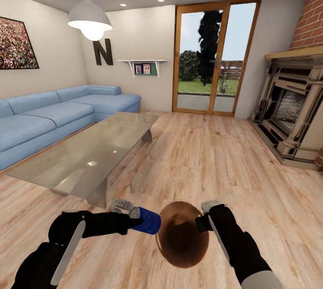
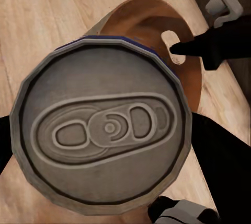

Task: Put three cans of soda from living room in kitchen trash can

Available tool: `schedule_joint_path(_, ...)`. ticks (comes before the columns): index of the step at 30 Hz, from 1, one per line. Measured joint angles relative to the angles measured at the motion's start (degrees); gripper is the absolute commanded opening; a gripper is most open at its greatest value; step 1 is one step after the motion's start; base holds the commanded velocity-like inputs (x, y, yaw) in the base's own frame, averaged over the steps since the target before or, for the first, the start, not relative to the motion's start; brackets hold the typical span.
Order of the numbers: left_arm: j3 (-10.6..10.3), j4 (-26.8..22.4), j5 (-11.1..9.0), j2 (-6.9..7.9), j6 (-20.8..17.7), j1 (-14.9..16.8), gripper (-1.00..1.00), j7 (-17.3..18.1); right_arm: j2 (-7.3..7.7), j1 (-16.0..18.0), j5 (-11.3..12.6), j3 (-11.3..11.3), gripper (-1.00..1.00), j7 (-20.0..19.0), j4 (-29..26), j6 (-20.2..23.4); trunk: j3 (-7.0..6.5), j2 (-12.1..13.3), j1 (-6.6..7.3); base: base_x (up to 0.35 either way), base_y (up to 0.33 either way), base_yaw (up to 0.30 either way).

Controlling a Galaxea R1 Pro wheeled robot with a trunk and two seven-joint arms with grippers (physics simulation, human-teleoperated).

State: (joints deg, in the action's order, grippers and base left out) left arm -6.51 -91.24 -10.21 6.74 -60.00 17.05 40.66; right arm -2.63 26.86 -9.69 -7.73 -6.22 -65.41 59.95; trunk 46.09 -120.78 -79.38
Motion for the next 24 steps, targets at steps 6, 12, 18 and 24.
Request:
schedule_joint_path(6,0.0,0.0,0.1,-0.79,0.0,0.1,-1.00,0.9,-1.82,0.0,1.5,-2.1,-1.00,2.2,0.5,0.0,0.00,0.0,0.00,0.000,0.000,0.000)
schedule_joint_path(12,-2.7,0.1,0.1,-1.37,0.0,0.1,-1.00,0.8,-2.74,0.0,1.8,-2.9,-1.00,2.5,0.5,0.1,0.00,0.0,0.00,0.000,0.000,0.000)
schedule_joint_path(18,-3.4,0.3,0.7,-1.57,0.0,0.1,-1.00,0.5,-3.46,0.0,0.2,-3.5,-1.00,2.6,0.1,0.0,0.00,0.0,0.00,0.000,0.000,0.000)
schedule_joint_path(24,-5.6,0.6,0.9,-1.70,0.0,0.1,-1.00,-1.6,-4.03,0.0,1.3,-5.0,-1.00,2.6,-0.3,0.1,0.00,0.0,0.00,0.000,0.000,0.000)
